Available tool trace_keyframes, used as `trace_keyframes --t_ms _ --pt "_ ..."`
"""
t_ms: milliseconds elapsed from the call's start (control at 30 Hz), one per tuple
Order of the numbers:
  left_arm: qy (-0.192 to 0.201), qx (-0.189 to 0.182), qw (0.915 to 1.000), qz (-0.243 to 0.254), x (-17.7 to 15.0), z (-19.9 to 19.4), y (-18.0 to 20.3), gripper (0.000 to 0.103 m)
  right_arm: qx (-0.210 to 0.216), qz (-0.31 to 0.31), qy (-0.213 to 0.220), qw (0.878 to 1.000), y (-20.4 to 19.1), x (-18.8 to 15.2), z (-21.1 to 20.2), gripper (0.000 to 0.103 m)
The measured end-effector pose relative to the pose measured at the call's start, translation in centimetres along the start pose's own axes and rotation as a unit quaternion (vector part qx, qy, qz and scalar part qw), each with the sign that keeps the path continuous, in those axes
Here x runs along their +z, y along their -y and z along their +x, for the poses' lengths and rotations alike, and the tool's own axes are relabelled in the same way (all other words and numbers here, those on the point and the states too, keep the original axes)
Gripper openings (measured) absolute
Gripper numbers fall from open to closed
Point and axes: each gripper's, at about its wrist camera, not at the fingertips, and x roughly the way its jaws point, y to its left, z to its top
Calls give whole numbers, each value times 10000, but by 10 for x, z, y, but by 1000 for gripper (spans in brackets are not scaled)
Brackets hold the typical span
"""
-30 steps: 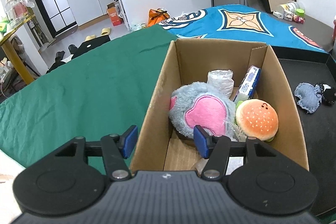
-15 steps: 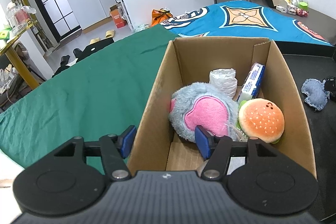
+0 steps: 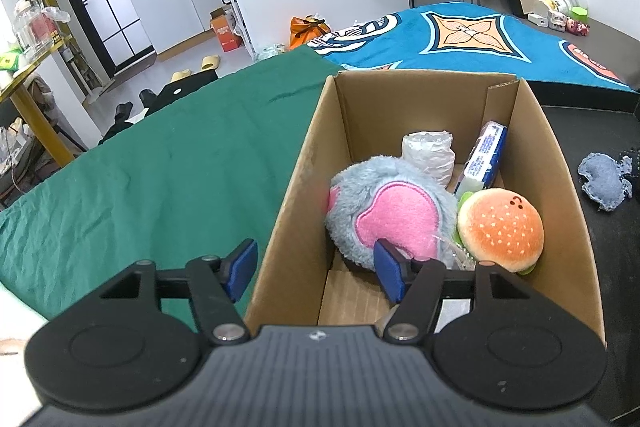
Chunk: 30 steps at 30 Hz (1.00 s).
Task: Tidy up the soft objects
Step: 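Move the right gripper back to the tray and grasp the black felt patch, then carry the black felt patch with the right gripper into the box and release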
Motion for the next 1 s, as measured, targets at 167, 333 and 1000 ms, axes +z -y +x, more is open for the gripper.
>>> trace_keyframes --t_ms 167,333,1000 --pt "-47 -37 10000 -13 -1 0 -2 63 52 39 79 9999 -2 -1 -18 23" --pt "-63 -110 9999 -64 -2 -2 -4 63 103 8 165 9998 -6 -2 -35 23" --pt "16 -493 9980 -399 -2 -12 -26 63 436 -163 541 9974 -46 3 -95 23"
